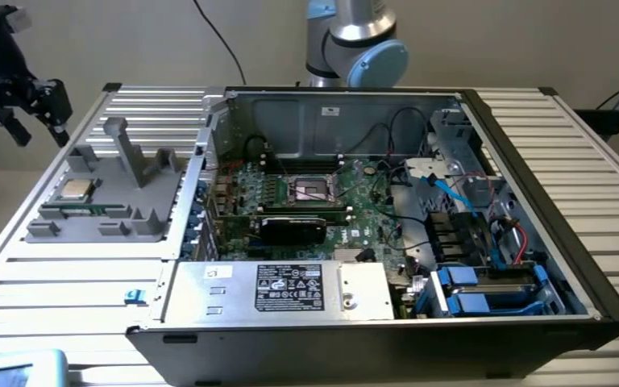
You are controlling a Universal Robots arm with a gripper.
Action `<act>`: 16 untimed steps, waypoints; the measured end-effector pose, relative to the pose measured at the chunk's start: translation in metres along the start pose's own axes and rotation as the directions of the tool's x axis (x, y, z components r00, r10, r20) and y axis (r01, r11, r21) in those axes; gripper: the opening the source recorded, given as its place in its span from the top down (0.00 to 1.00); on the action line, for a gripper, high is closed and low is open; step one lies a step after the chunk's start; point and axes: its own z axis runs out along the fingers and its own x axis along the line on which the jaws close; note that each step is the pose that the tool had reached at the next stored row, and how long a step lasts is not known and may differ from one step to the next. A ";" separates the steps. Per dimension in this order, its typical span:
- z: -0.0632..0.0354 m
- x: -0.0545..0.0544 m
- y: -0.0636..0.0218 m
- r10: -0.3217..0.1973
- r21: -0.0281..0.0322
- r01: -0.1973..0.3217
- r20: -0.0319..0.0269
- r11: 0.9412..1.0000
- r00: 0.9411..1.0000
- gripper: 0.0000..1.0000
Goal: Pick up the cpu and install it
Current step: 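Pick up the cpu and move it towards the insertion slot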
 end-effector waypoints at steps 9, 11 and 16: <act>0.0163 0.000 -0.0004 -0.016 -0.001 0.016 0.000 1.000 1.000 0.34; 0.0201 0.000 -0.0005 -0.016 -0.001 0.016 0.000 1.000 1.000 0.34; 0.0290 0.000 -0.0006 -0.016 -0.002 0.016 0.000 1.000 1.000 0.34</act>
